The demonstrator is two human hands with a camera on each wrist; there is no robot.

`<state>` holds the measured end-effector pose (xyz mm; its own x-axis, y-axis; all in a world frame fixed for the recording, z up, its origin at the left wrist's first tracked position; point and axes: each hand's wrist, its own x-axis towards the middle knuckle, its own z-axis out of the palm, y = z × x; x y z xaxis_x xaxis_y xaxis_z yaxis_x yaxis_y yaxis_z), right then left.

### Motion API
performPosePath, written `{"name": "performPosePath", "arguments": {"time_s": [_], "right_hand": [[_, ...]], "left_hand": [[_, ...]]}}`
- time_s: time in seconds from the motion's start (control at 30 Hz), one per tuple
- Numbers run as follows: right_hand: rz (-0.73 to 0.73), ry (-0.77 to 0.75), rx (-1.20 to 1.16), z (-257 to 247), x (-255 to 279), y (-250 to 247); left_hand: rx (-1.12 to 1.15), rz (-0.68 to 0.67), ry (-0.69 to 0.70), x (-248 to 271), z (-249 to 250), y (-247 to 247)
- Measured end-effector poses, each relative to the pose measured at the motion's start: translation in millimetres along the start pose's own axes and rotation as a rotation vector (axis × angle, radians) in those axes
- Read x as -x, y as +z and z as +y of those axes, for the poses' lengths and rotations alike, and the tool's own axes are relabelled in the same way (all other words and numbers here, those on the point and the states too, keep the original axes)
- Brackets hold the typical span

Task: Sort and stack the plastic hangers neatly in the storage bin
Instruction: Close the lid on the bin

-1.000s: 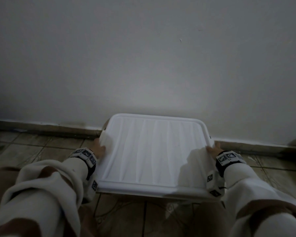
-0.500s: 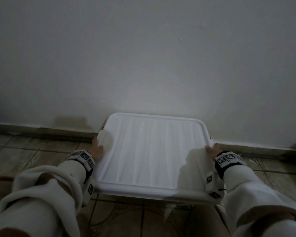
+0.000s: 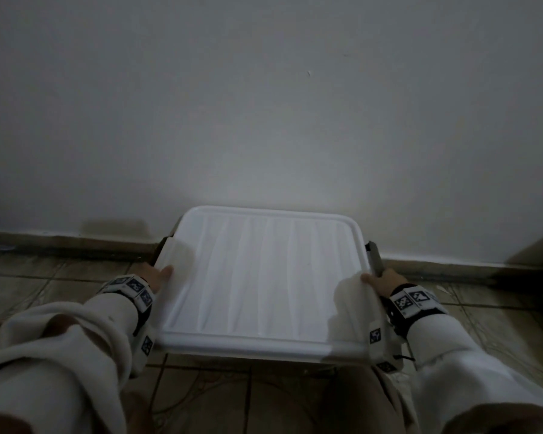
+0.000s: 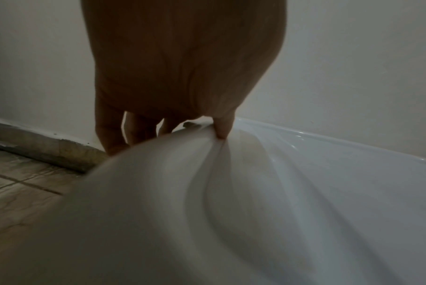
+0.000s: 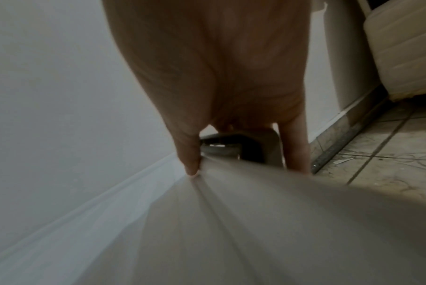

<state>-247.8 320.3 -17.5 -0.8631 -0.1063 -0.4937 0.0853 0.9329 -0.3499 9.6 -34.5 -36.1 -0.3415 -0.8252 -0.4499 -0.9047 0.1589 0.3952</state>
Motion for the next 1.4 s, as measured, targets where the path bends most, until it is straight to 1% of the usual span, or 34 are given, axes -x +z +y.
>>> {"name": "performPosePath", "arguments": {"time_s": [0.13, 0.2, 0.3, 0.4, 0.5, 0.57, 0.63, 0.67, 0.7, 0.77, 0.83, 0.9, 1.0, 1.13, 1.27, 1.4], "right_hand": [[0.05, -0.013, 0.023, -7, 8, 4], [0.055, -0.03, 0.077, -10, 10, 6], [0.07, -0.009, 0.129, -14, 9, 8], [0.168, 0.012, 0.13, -15, 2, 17], [0.312, -0.034, 0.163, -27, 8, 39], [0.318, -0.009, 0.168, -45, 15, 51], [0.273, 0.049, 0.016, -55, 7, 58], [0.259, 0.08, -0.024, -56, 0, 60], [0.262, 0.108, -0.082, -57, -4, 61], [0.288, 0.153, -0.204, -58, -1, 62], [0.345, 0.16, -0.368, -60, 3, 63], [0.385, 0.163, -0.447, -61, 1, 65], [0.421, 0.148, -0.507, -63, -3, 69], [0.435, 0.15, -0.554, -64, -7, 70], [0.425, 0.156, -0.571, -65, -2, 70], [0.42, 0.15, -0.572, -66, 0, 69]], "left_hand": [[0.016, -0.003, 0.022, 0, 2, 4], [0.022, 0.001, 0.018, 2, 2, 5], [0.046, 0.004, 0.014, 1, 0, 7], [0.077, -0.001, 0.006, 0, -2, 7], [0.102, 0.02, 0.022, -3, -4, 7], [0.116, 0.028, 0.027, -4, -6, 7], [0.13, 0.047, 0.033, -1, -3, 5], [0.135, 0.067, 0.034, 3, 0, 4], [0.132, 0.09, 0.039, 5, 2, 3], [0.107, 0.129, 0.092, 8, 5, 3], [0.064, 0.124, 0.175, 11, 5, 4], [0.046, 0.114, 0.197, 16, 6, 4], [-0.019, 0.138, 0.22, 18, 6, 2], [-0.082, 0.131, 0.231, 18, 6, 1], [-0.178, 0.151, 0.261, 16, 7, 4], [-0.249, 0.18, 0.258, 18, 10, 5]]}}
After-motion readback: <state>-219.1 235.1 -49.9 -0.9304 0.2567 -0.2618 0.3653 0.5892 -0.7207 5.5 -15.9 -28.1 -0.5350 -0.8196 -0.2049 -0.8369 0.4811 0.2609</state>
